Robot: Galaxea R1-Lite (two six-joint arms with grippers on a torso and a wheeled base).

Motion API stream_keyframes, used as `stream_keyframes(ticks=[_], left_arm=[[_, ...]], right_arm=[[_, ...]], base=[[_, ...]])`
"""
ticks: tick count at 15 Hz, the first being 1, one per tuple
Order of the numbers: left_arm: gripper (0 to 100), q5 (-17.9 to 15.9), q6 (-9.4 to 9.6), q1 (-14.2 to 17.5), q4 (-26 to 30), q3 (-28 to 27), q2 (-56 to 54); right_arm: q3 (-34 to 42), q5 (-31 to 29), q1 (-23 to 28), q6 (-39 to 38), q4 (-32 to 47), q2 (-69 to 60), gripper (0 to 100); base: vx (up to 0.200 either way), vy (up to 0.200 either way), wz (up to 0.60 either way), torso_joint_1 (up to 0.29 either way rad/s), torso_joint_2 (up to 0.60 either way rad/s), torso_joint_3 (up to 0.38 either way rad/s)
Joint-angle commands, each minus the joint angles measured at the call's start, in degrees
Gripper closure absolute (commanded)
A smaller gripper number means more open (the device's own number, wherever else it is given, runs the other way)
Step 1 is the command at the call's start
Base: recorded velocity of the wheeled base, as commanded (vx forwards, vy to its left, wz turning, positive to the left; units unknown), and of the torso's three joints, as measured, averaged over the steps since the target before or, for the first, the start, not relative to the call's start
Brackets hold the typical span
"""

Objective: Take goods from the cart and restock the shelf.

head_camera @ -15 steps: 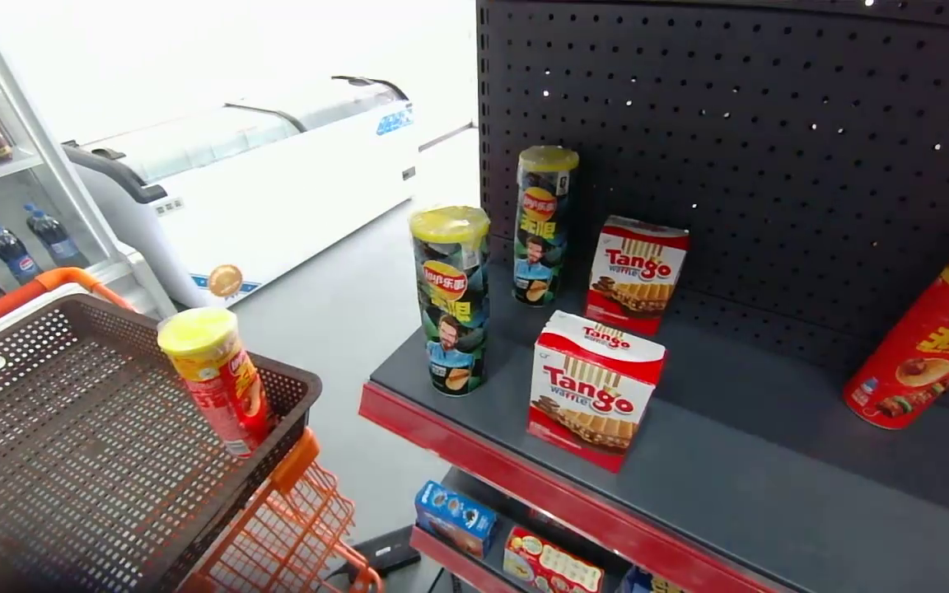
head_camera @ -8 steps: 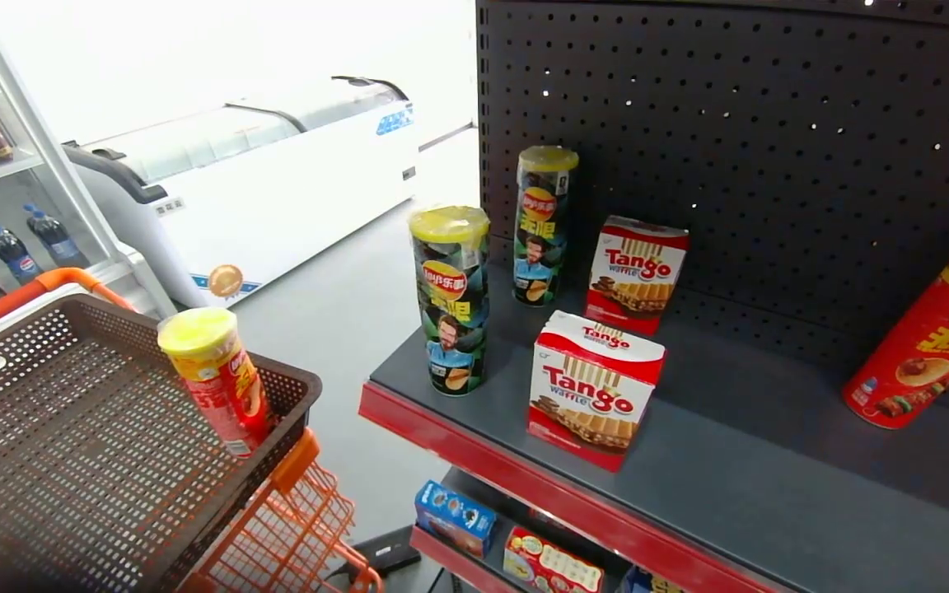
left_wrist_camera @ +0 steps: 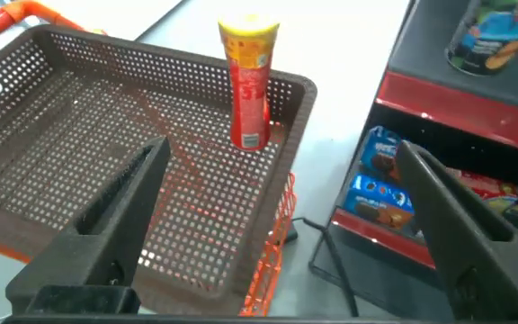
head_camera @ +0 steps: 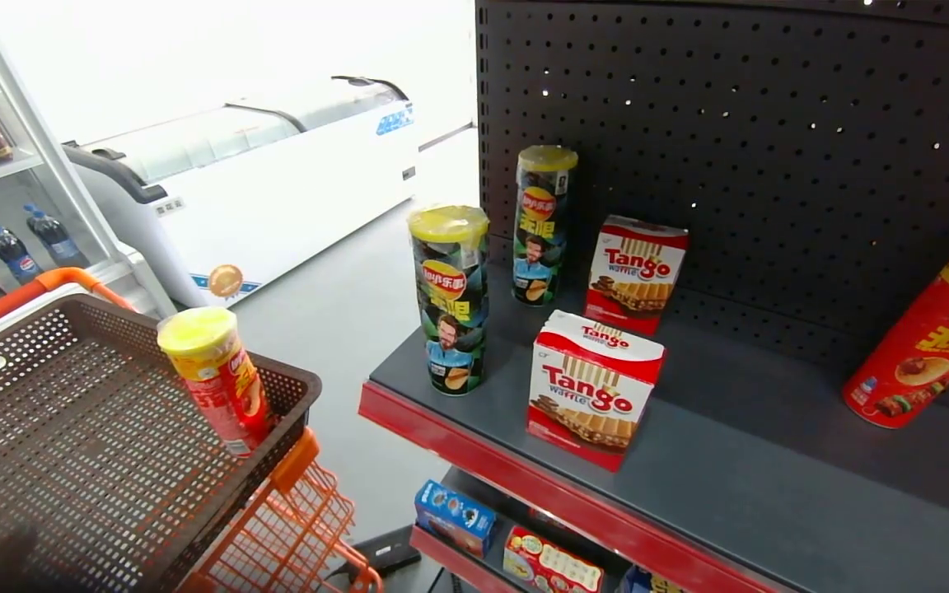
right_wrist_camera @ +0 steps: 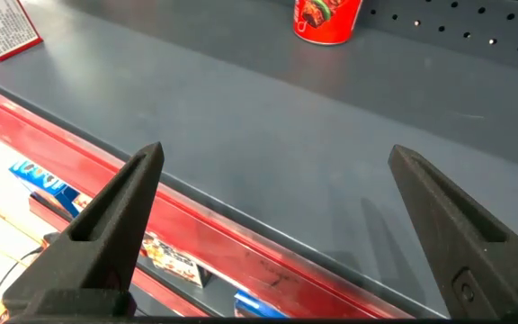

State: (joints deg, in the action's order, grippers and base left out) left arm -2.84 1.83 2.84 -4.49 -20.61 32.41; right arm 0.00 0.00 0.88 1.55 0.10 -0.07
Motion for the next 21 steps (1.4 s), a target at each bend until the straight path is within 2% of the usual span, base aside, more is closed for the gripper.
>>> stream_keyframes(ticks=[1, 3, 5, 6, 7, 9, 11, 12, 14, 16, 19, 21], left_arm=[[0, -2.3, 3.8, 6.6, -7.8, -2.6, 19.2], [0, -2.3, 6.26, 6.5, -10.5, -1.0, 24.7], [0, -2.3, 6.35, 6.4, -16.3, 0.3, 31.4], [0, -2.3, 5.99, 6.7, -22.1, 1.7, 35.7], [0, -2.3, 5.82, 6.6, -25.6, 2.7, 38.2], [0, -2.6, 5.55, 6.5, -39.2, 6.2, 48.4], [0, -3.9, 3.18, 6.7, -47.4, 6.5, 55.4], [0, -4.1, 2.65, 7.2, -51.2, 5.6, 60.9], [0, -4.7, 2.48, 7.5, -54.0, 3.0, 66.0], [0, -5.9, 2.48, 7.5, -59.2, -1.9, 72.6], [0, -5.8, 2.57, 7.0, -62.3, -6.2, 78.0], [0, -5.9, 3.09, 6.7, -62.8, -7.2, 80.0]], right_arm=[[0.0, 0.0, 0.0, 0.0, 0.0, 0.1, 0], [0.0, 0.0, 0.0, 0.0, 0.0, 0.1, 0], [0.0, 0.0, 0.0, 0.0, 0.0, 0.1, 0], [0.0, 0.0, 0.0, 0.0, 0.0, 0.1, 0], [0.0, 0.0, 0.0, 0.0, 0.0, 0.1, 0], [0.0, 0.0, 0.0, 0.0, 0.0, 0.1, 0], [0.0, 0.0, 0.0, 0.0, 0.0, 0.1, 0], [0.0, 0.1, 0.0, 0.0, 0.0, 0.1, 0], [0.0, 0.0, 0.0, 0.0, 0.0, 0.1, 0], [0.0, 0.0, 0.0, 0.0, 0.0, 0.1, 0], [0.0, 0.0, 0.0, 0.0, 0.0, 0.1, 0], [0.0, 0.0, 0.0, 0.0, 0.0, 0.1, 0]], base=[[0.0, 0.0, 0.0, 0.0, 0.0, 0.0], [0.0, 0.0, 0.0, 0.0, 0.0, 0.0], [0.0, 0.0, 0.0, 0.0, 0.0, 0.0], [0.0, 0.0, 0.0, 0.0, 0.0, 0.0], [0.0, 0.0, 0.0, 0.0, 0.0, 0.0], [0.0, 0.0, 0.0, 0.0, 0.0, 0.0], [0.0, 0.0, 0.0, 0.0, 0.0, 0.0], [0.0, 0.0, 0.0, 0.0, 0.0, 0.0], [0.0, 0.0, 0.0, 0.0, 0.0, 0.0], [0.0, 0.0, 0.0, 0.0, 0.0, 0.0], [0.0, 0.0, 0.0, 0.0, 0.0, 0.0], [0.0, 0.0, 0.0, 0.0, 0.0, 0.0]])
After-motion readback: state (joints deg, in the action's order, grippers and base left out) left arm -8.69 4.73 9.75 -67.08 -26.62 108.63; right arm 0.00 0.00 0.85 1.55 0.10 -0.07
